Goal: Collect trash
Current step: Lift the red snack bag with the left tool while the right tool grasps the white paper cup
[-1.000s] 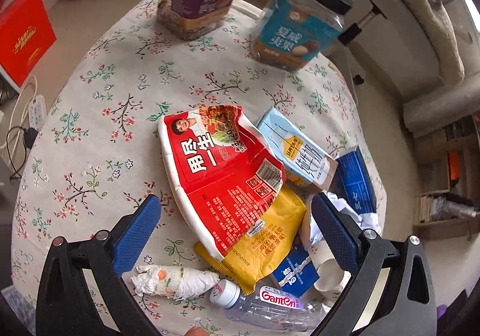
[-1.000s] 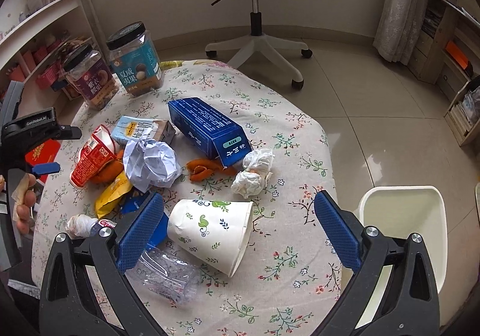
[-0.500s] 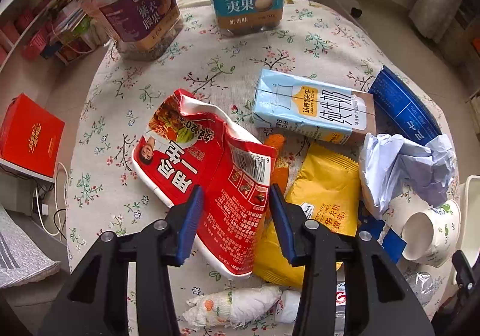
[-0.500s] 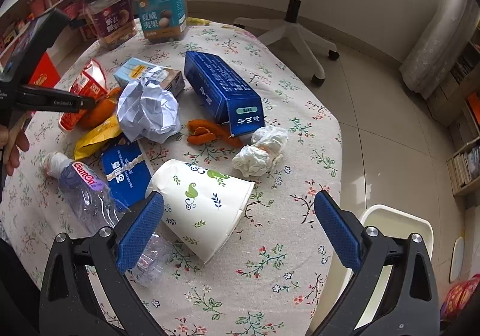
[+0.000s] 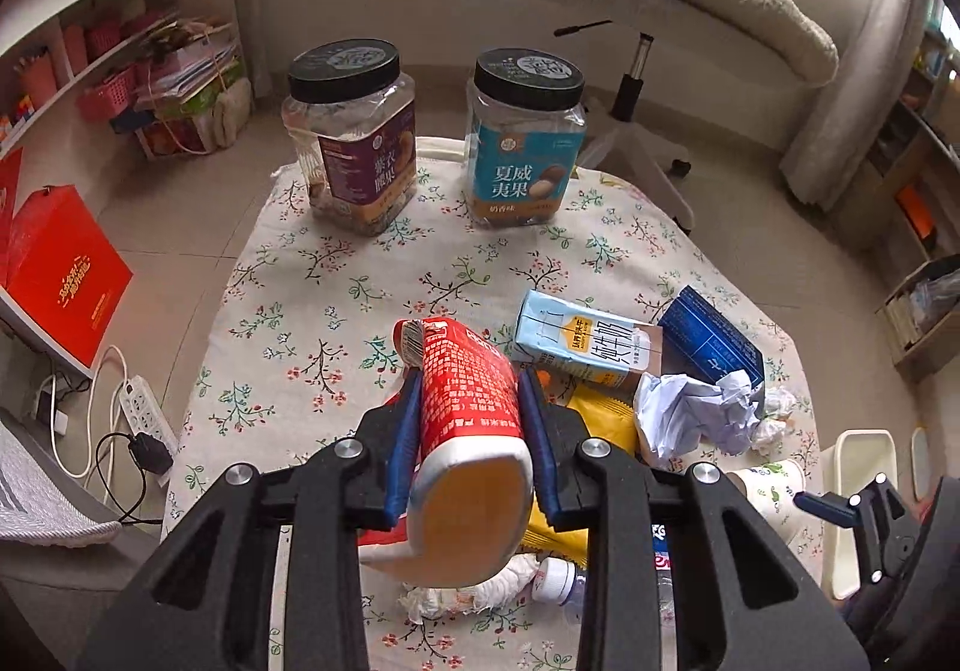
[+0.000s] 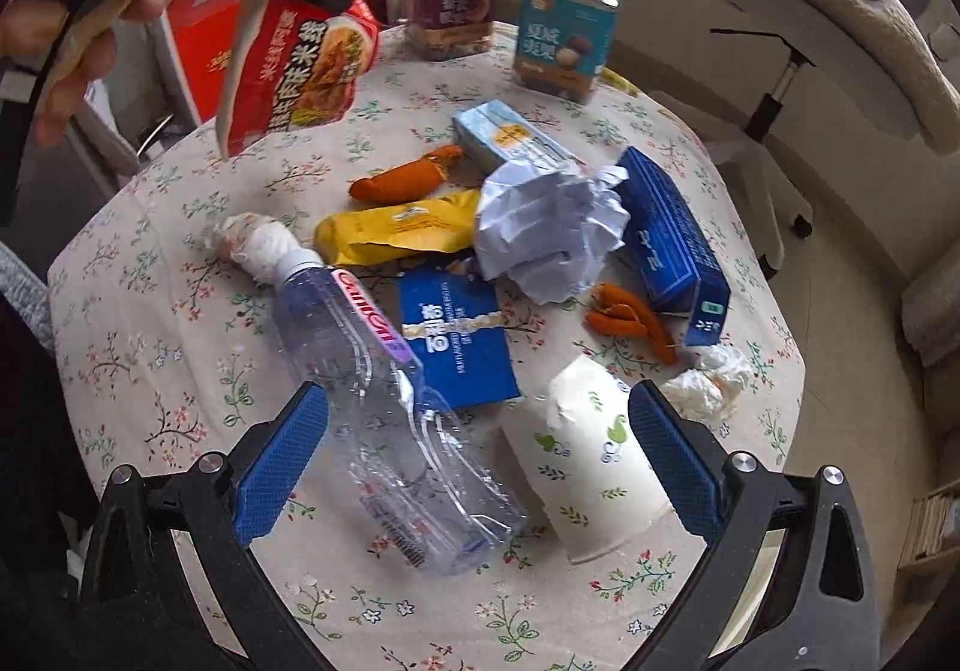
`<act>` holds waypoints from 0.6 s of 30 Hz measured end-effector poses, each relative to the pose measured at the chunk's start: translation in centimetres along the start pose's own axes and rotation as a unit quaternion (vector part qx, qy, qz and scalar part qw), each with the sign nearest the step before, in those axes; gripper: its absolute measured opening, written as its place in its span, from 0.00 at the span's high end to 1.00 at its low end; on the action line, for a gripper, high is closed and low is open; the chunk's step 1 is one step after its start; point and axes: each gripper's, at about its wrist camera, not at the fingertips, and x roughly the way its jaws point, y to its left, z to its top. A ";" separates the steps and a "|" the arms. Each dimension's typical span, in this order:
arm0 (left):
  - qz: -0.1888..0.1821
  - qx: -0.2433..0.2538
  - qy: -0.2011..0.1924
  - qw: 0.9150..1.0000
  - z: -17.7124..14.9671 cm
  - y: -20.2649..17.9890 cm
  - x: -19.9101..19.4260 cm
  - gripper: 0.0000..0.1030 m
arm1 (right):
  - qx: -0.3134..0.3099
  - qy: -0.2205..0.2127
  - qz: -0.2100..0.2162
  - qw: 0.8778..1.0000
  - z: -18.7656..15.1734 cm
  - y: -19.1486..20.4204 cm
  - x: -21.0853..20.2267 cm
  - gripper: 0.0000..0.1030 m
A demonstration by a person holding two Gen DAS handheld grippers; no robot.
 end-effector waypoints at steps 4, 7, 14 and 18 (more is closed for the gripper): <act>-0.002 -0.010 -0.011 1.000 -0.2 0.9 -1.3 0.69 | -0.046 0.042 -0.009 0.998 0.4 2.6 2.5 0.19; 0.003 -0.012 -0.014 1.000 -0.5 1.5 -1.7 0.69 | -0.046 0.053 -0.012 0.997 0.2 2.9 3.3 0.23; 0.006 -0.011 -0.008 1.000 -1.0 2.3 -1.6 0.69 | -0.028 0.056 -0.003 0.998 0.5 2.9 3.6 0.29; 0.003 -0.011 -0.008 1.000 -1.0 2.4 -1.7 0.69 | -0.005 0.036 0.006 0.999 0.9 2.1 2.4 0.23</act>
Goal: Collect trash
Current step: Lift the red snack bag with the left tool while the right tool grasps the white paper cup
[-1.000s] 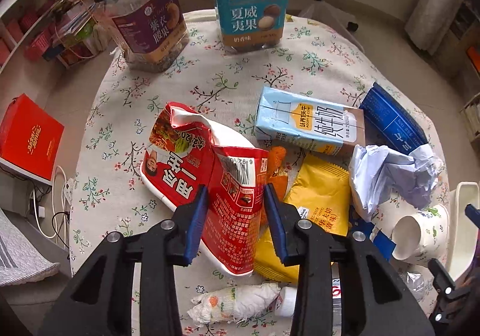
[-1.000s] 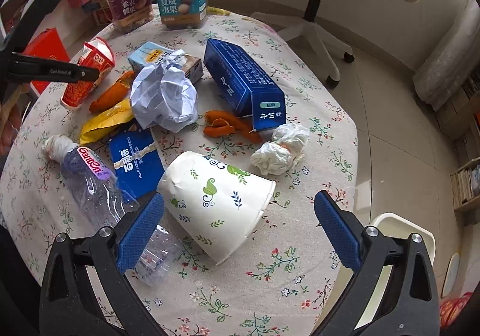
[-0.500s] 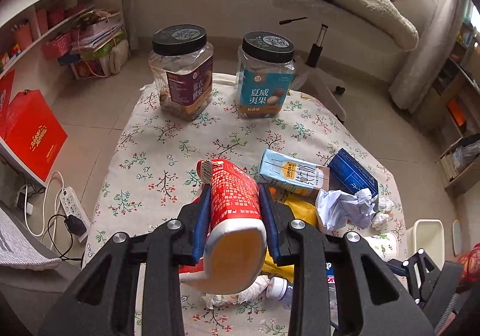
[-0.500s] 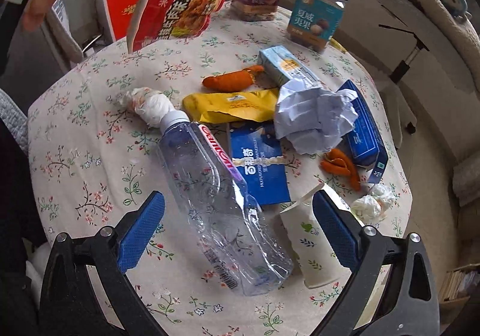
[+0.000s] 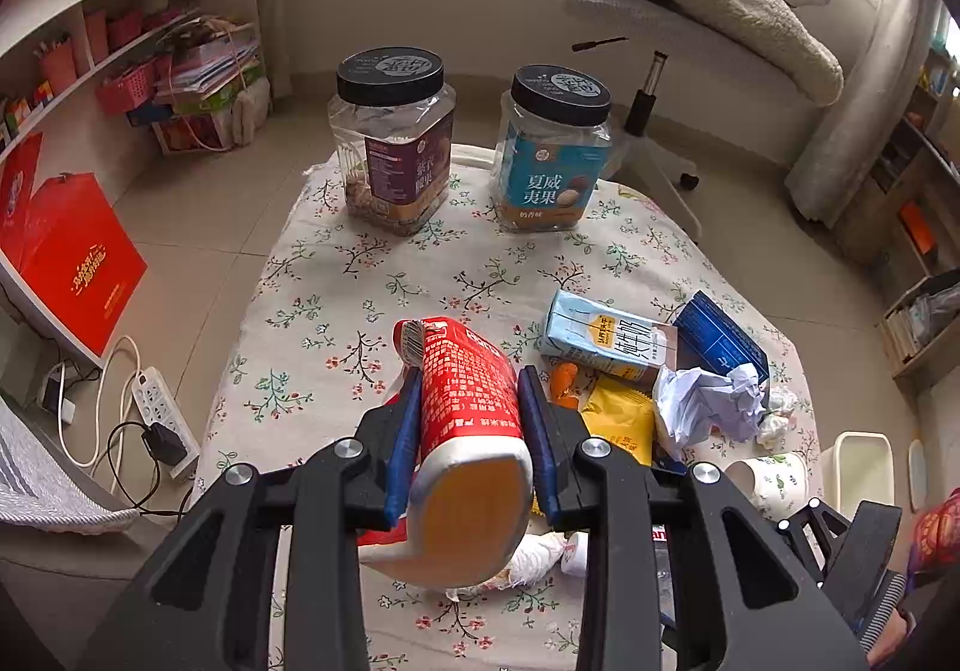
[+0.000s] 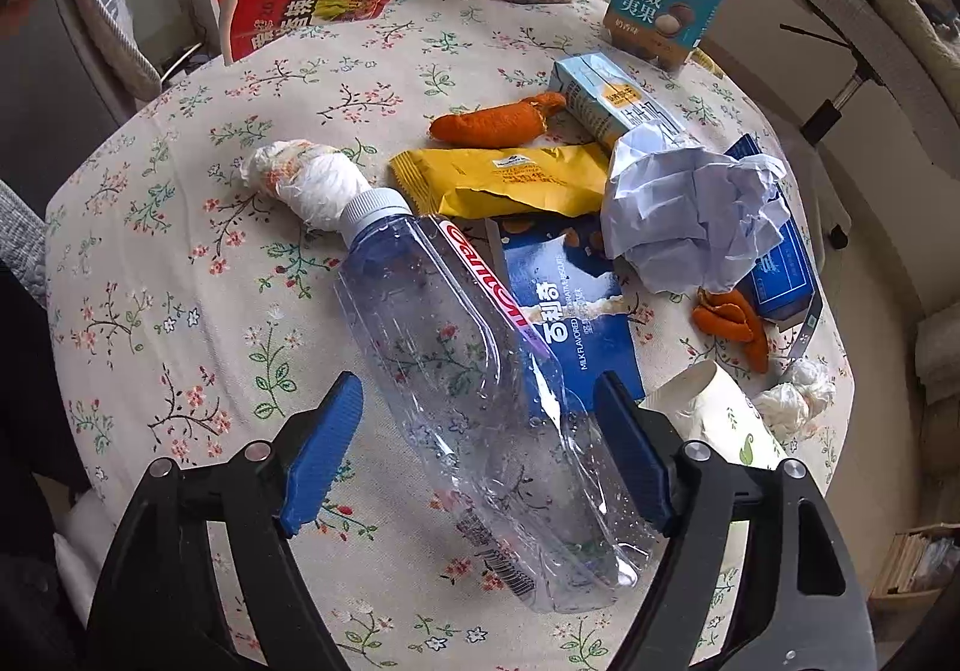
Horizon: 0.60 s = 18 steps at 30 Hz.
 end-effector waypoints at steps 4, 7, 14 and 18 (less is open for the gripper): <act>-0.004 -0.005 0.003 1.000 0.0 0.1 0.1 0.69 | 0.040 -0.019 -0.024 0.999 -0.3 -3.1 -1.7 0.20; -0.008 -0.005 0.004 1.000 0.1 -0.1 0.2 0.69 | 0.044 -0.017 -0.067 0.997 -0.8 -5.6 -2.4 0.20; -0.013 -0.005 0.006 1.000 0.0 -0.5 0.4 0.69 | 0.002 0.053 -0.095 0.994 -3.2 -8.4 -0.8 0.21; -0.014 -0.007 0.008 1.000 0.0 -0.5 0.5 0.69 | -0.007 0.077 -0.095 0.992 -3.4 -8.5 0.9 0.22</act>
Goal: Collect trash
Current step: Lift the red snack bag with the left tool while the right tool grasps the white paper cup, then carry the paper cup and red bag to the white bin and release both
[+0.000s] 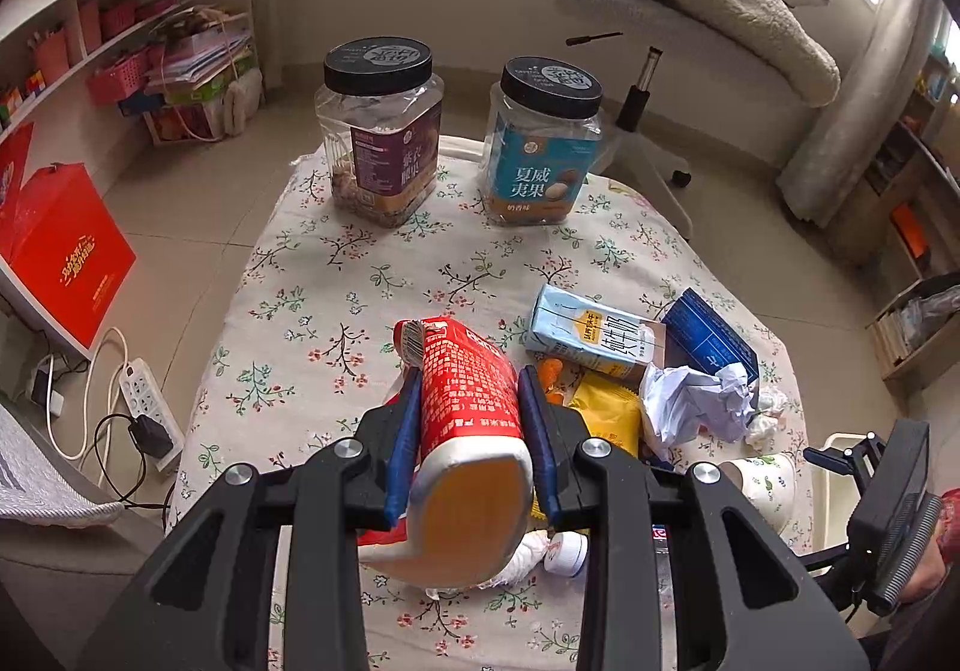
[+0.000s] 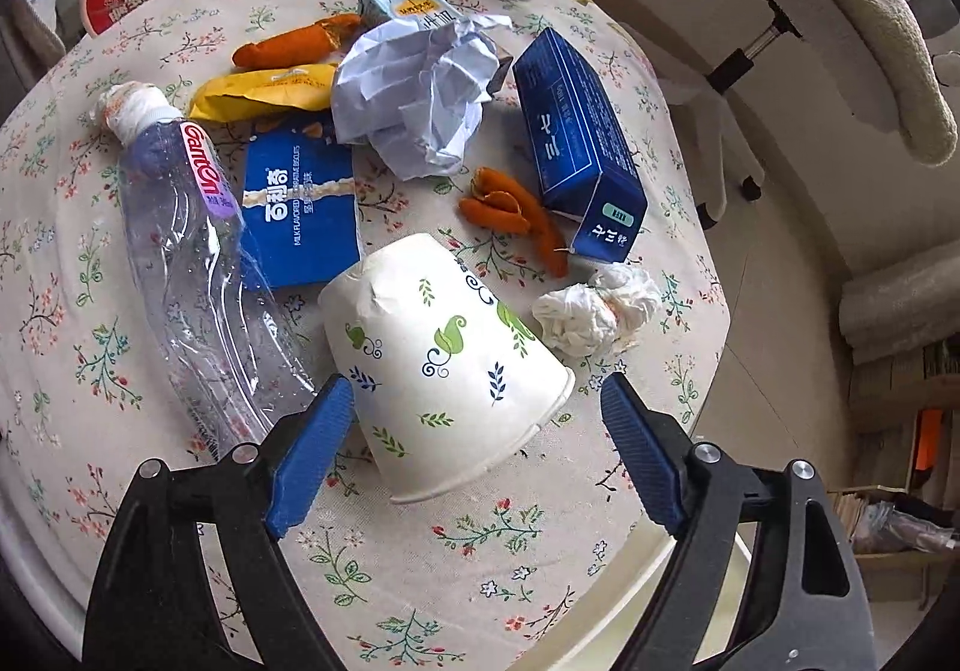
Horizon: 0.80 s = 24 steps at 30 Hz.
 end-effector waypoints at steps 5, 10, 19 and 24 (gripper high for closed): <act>-0.003 0.000 0.004 1.000 0.0 0.0 0.2 0.69 | -0.004 0.002 0.014 1.000 1.1 0.7 1.4 0.22; -0.008 -0.005 0.002 1.000 0.0 0.1 0.3 0.69 | 0.072 -0.016 0.045 0.996 2.2 -1.1 0.7 0.58; -0.043 -0.015 -0.028 0.999 0.3 -0.9 -0.8 0.69 | 0.181 -0.108 0.066 0.975 2.2 -4.3 -3.8 0.60; -0.061 0.007 -0.059 0.996 0.2 -3.5 -1.7 0.69 | 0.213 -0.161 0.050 0.962 1.5 -5.4 -6.4 0.60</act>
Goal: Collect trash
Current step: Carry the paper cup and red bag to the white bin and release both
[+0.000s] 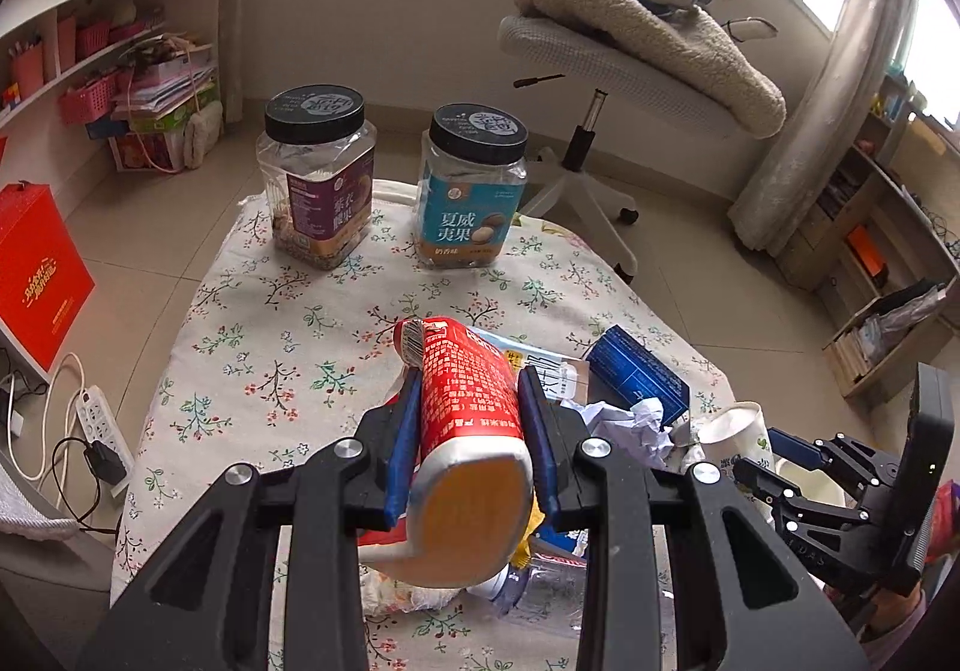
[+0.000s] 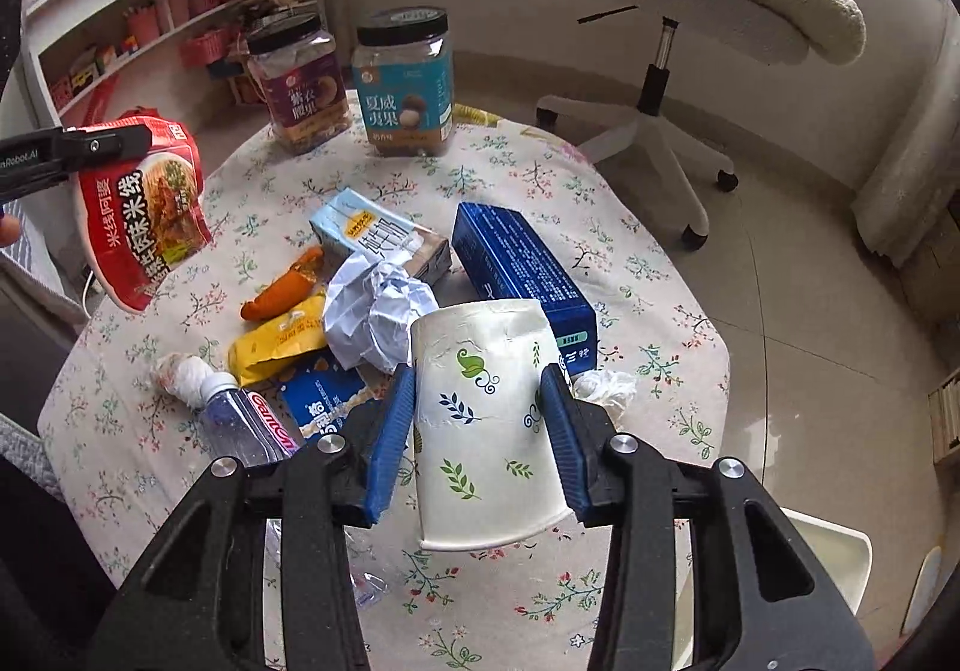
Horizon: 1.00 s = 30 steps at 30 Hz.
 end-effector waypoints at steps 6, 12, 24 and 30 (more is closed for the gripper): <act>-0.027 0.021 -0.025 0.999 -0.1 -3.5 -0.2 0.69 | 0.036 -0.053 -0.029 0.998 0.0 -2.0 -3.3 0.60; -0.054 0.039 -0.031 0.997 -0.3 -7.0 0.0 0.69 | 0.073 -0.077 -0.069 0.992 -1.0 -5.0 -5.7 0.60; -0.106 0.087 -0.025 0.990 -1.6 -14.7 0.6 0.69 | 0.176 -0.083 -0.157 0.968 -5.8 -13.2 -10.5 0.59; -0.139 0.109 -0.014 0.984 -2.9 -19.0 0.7 0.69 | 0.234 -0.090 -0.187 0.950 -8.9 -16.9 -13.0 0.59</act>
